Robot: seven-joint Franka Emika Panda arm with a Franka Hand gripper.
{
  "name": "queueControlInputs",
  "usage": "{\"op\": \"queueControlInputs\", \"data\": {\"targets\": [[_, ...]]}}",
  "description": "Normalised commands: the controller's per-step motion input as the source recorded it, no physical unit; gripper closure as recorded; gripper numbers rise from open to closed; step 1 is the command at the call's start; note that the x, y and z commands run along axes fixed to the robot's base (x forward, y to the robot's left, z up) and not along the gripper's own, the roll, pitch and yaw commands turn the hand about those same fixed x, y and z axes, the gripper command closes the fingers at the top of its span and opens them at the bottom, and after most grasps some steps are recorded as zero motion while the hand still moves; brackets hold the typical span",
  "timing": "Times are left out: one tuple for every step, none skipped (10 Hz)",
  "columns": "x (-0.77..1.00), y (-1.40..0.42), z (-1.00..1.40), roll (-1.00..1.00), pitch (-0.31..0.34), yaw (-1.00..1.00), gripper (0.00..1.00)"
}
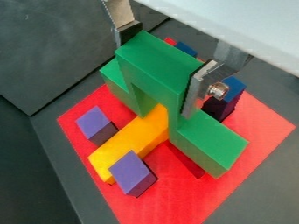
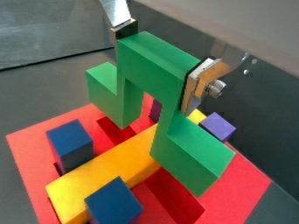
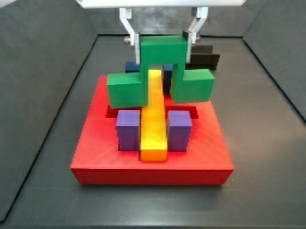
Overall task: Pick up the green object. Move up. Place the green object on the fixture. Regrasp the green object. Move to above the board. Insert the green object.
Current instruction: Insert the green object.
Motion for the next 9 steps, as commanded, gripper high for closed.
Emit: {"op": "queueControlInputs", "data": {"targets": [[0.0, 0.0, 0.0, 0.08, 0.079, -0.05, 1.0], [0.0, 0.0, -0.07, 0.06, 0.044, -0.04, 1.0], [0.0, 0.01, -0.08, 0.09, 0.044, -0.13, 1.0], [0.0, 0.05, -0.1, 0.09, 0.026, -0.13, 1.0], [0.0, 0.09, -0.05, 0.11, 0.046, -0.11, 1.0], [0.1, 0.16, -0.04, 0.15, 0.079, -0.08, 1.0], [0.1, 0.16, -0.06, 0.13, 0.071, -0.11, 1.0], [0.05, 0.15, -0.13, 0.12, 0.046, -0.11, 1.0], [0.0, 0.03, -0.09, 0.08, 0.039, -0.05, 1.0]]}}
